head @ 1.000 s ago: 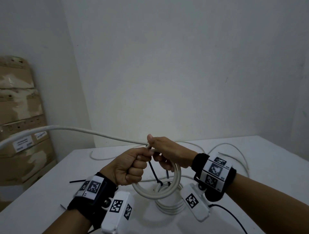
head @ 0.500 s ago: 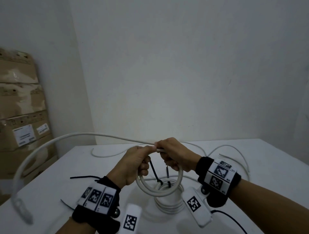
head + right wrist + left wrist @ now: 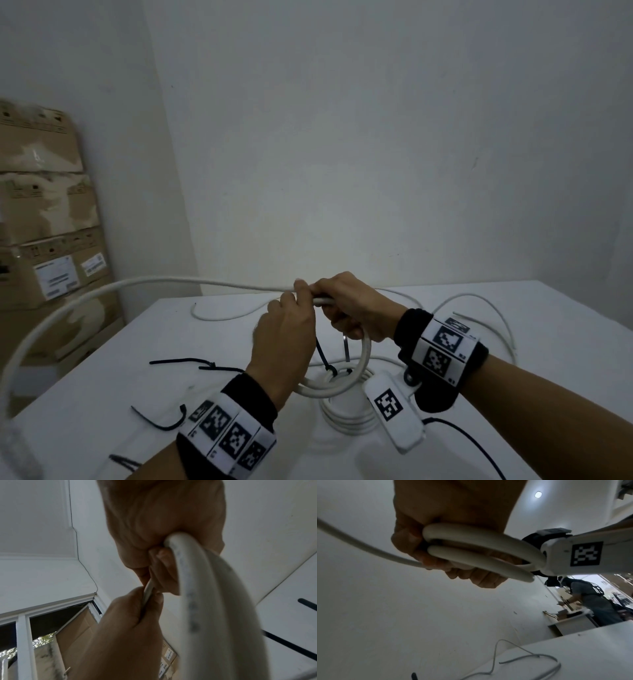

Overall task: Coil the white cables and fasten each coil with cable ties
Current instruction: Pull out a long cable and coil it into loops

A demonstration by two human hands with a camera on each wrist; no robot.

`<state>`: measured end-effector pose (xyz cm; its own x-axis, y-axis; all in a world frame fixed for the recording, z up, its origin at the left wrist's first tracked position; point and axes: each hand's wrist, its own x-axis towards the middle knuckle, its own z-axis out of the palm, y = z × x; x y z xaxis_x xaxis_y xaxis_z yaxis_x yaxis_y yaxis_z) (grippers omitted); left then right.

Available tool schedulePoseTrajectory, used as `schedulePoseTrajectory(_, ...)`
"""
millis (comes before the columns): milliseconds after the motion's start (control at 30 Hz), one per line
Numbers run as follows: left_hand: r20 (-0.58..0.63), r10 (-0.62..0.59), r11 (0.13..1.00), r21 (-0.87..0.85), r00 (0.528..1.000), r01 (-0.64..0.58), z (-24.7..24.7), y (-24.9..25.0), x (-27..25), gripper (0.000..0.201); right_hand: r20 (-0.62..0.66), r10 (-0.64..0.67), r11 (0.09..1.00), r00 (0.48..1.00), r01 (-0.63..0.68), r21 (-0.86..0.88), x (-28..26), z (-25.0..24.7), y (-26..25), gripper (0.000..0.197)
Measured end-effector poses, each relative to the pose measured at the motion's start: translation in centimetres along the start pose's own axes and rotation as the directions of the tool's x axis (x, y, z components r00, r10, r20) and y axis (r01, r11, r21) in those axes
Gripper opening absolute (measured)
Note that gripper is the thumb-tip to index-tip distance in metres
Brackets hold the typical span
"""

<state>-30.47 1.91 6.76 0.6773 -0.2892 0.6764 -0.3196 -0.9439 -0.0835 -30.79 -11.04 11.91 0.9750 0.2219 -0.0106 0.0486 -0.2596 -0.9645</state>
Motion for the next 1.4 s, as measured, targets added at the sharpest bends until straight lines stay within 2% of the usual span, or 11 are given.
schedulePoseTrajectory(133,-0.119,0.112,0.986,0.135,0.987,-0.096,-0.9,0.2,0.5,0.014,-0.021,-0.007,1.0,1.0,0.007,0.006,-0.1,-0.2,0.2,0.054)
schedulePoseTrajectory(267,0.05,0.176,0.952,0.246,0.983,-0.183,-2.4,-0.1,0.9,0.022,-0.024,0.011,1.0,1.0,-0.01,0.016,-0.1,-0.3,0.5,0.061)
schedulePoseTrajectory(400,0.337,0.167,0.982,0.032,0.927,-0.188,-3.1,-0.8,2.2,0.018,-0.058,-0.063,0.994,0.996,0.057,-0.094,-0.2,-0.5,0.0,0.07)
schedulePoseTrajectory(567,0.31,0.26,0.958,-0.2,0.914,-0.205,-3.9,-1.5,4.0,0.003,-0.13,-0.26,0.914,0.957,0.201,-0.352,-0.1,-1.2,-1.6,0.075)
schedulePoseTrajectory(700,0.273,0.26,0.927,-0.338,0.926,-0.161,-4.4,-2.0,4.4,0.02,-0.132,-0.344,0.838,0.93,0.241,-0.49,-0.4,-1.1,-3.0,0.07)
schedulePoseTrajectory(833,0.14,0.178,0.923,-0.366,0.974,-0.116,-5.1,-2.9,5.2,0.007,-0.238,-0.605,0.654,0.76,0.304,-0.693,0.0,-1.4,-3.9,0.052)
schedulePoseTrajectory(967,-0.011,-0.065,0.915,-0.399,0.998,0.055,-6.4,-4.2,7.1,0.015,-0.398,-0.832,0.534,0.387,0.359,-0.766,-1.0,-0.8,-3.5,0.024)
schedulePoseTrajectory(1000,-0.036,-0.109,0.911,-0.404,0.993,0.085,-6.8,-4.4,7.6,0.016,-0.447,-0.804,0.587,0.392,0.404,-0.701,-1.6,0.0,-3.4,0.022)
schedulePoseTrajectory(1100,-0.102,-0.199,0.891,-0.434,0.975,0.136,-7.8,-4.5,8.9,0.015,-0.315,-0.49,0.854,0.812,0.375,-0.361,-3.8,3.1,-2.7,0.033)
schedulePoseTrajectory(1167,-0.127,-0.252,0.874,-0.455,0.959,0.169,-8.2,-4.0,9.6,0.019,-0.059,-0.304,0.939,0.951,0.289,-0.188,-4.7,5.6,-1.8,0.043)
schedulePoseTrajectory(1400,-0.169,-0.345,0.863,-0.444,0.923,0.241,-8.7,-3.1,10.1,0.019,0.34,-0.135,0.954,0.931,0.03,0.297,-5.2,9.6,-0.4,0.043)
